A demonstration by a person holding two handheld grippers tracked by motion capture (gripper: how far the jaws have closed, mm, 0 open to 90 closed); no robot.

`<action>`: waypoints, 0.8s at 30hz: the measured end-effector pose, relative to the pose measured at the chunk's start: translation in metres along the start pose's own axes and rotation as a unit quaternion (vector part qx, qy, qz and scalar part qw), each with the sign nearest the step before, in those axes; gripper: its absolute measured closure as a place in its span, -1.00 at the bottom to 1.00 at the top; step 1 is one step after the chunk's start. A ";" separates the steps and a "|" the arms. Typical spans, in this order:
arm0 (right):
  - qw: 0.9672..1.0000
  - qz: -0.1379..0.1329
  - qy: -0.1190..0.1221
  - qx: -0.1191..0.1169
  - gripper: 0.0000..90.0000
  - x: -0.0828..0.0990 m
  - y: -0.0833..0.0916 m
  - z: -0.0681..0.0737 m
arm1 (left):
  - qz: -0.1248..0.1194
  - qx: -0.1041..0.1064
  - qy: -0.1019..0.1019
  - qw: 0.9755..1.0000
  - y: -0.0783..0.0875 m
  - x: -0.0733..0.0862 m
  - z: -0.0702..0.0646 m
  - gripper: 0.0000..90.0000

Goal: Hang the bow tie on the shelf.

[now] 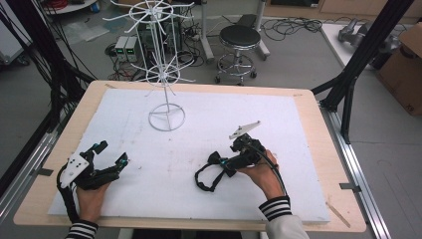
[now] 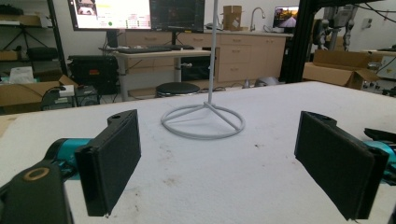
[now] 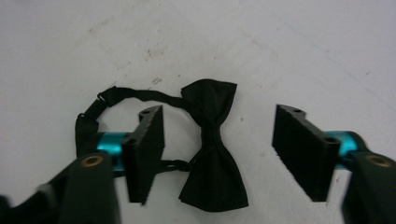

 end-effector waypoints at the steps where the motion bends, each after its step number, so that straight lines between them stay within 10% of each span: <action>1: 1.000 0.006 0.001 -0.001 -0.20 0.000 -0.002 0.000 | 0.000 0.000 0.000 1.000 0.000 0.000 0.000 -0.67; 24: 0.995 0.095 0.037 -0.016 0.27 0.006 -0.035 0.001 | 0.002 -0.001 0.000 1.000 0.000 0.000 0.001 -0.67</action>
Point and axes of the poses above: each handheld gripper's, and its own axes: y roughly backward along the jaws, x roughly out of its underside, z roughly to its left, the point moved 9 cm from there along -y, roughly forward along the jaws, and after that the axes turned 5 degrees about y, right-handed, at the moved point
